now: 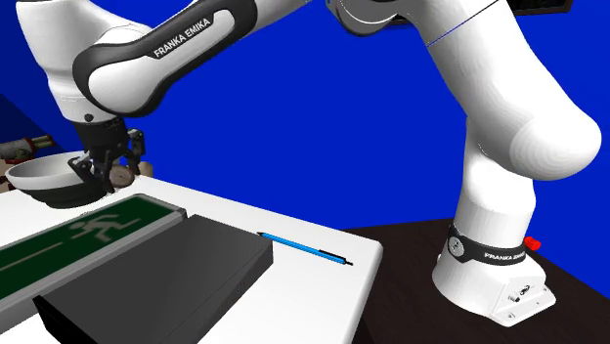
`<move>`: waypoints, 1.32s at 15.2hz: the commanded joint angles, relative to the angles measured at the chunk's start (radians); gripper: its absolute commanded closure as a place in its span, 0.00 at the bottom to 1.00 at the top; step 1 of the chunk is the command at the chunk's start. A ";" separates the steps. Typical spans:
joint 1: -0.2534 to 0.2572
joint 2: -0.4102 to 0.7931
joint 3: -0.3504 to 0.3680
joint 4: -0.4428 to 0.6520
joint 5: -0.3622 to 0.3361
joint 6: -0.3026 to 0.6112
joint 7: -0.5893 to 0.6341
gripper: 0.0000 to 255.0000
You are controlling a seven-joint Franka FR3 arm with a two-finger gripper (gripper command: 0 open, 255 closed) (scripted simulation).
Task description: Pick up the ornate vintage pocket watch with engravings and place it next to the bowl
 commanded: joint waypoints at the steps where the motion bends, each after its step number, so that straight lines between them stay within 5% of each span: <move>1: 0.001 0.012 -0.005 -0.009 -0.008 0.019 0.010 1.00; 14: 0.006 0.044 -0.017 -0.026 -0.030 0.064 0.038 1.00; 15: 0.006 0.044 -0.017 -0.026 -0.030 0.064 0.038 0.00; 20: 0.006 0.044 -0.017 -0.026 -0.030 0.064 0.038 0.00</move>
